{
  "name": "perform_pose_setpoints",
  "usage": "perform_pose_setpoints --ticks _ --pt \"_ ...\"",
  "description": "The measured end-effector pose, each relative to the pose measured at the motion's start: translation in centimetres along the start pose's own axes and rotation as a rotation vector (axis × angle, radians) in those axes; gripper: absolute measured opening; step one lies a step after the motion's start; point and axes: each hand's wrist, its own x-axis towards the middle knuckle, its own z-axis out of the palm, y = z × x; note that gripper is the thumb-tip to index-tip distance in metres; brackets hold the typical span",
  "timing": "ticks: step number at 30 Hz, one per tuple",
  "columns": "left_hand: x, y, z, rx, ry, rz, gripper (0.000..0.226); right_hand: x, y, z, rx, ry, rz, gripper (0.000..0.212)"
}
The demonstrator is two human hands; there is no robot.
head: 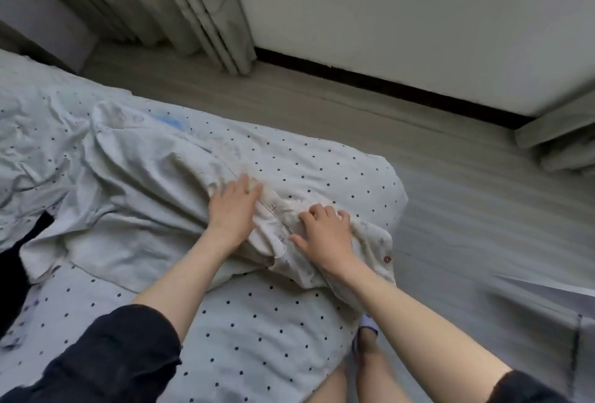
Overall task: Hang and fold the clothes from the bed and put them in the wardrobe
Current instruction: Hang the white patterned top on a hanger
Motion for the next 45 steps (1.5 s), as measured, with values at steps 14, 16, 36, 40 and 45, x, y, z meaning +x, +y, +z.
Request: perform_pose_setpoints --ticks 14,16,36,40,45 --pt "-2.7 1.5 -3.5 -0.187 0.209 0.078 0.064 -5.3 2.4 -6.9 0.062 0.216 -0.030 0.017" --pt "-1.9 2.6 -5.8 -0.087 0.147 0.242 0.062 -6.8 3.5 -9.6 0.036 0.249 -0.099 0.016" --pt "-15.4 29.0 -32.5 -0.445 0.860 1.029 0.011 -34.3 20.5 -30.8 0.140 1.026 0.495 0.006" --pt "-21.2 33.1 -33.8 -0.442 1.049 1.200 0.011 -40.3 19.0 -28.6 0.459 0.939 0.488 0.043" --pt "-27.2 38.0 -33.7 -0.524 1.097 1.363 0.018 -45.0 17.7 -27.0 0.339 1.143 0.610 0.039"
